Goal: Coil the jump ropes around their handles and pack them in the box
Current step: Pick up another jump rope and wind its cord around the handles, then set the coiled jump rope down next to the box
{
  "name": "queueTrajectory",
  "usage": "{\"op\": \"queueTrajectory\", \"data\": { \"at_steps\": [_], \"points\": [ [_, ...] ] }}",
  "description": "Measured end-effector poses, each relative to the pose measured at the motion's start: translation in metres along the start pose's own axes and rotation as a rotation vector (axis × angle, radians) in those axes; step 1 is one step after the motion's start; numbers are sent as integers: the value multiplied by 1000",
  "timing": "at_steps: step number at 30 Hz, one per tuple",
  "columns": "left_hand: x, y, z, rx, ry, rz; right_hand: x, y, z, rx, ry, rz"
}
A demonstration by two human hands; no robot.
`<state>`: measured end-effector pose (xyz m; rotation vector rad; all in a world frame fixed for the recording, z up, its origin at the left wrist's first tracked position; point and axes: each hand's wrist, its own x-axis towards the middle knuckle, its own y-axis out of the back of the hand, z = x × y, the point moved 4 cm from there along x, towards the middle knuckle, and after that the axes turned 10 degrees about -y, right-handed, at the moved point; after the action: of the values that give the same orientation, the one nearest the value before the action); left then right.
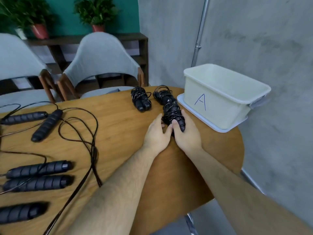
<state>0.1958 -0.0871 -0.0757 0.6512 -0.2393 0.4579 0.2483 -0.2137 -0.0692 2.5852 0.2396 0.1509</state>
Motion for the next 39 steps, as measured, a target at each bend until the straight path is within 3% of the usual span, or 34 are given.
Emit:
{"op": "queueTrajectory", "data": {
  "at_steps": [10,13,17,20,27,31,39],
  "points": [
    [-9,-3,-5,-7,59,-20,-5,-3,4,-37,90,74],
    [-20,4,5,-35,100,-22,-12,1,2,-214,136,197],
    [-49,28,19,-92,173,-137,-57,7,-22,-336,430,364],
    [-73,77,19,49,139,-179,-102,-18,-46,-240,635,243],
    [-154,222,2,383,124,116,-155,-97,-127,-163,714,-160],
    [-201,280,-11,529,137,151,-191,-144,-163,-234,783,-356],
    [-214,342,-36,623,228,114,-223,-202,-207,-347,787,-475]
  ]
}}
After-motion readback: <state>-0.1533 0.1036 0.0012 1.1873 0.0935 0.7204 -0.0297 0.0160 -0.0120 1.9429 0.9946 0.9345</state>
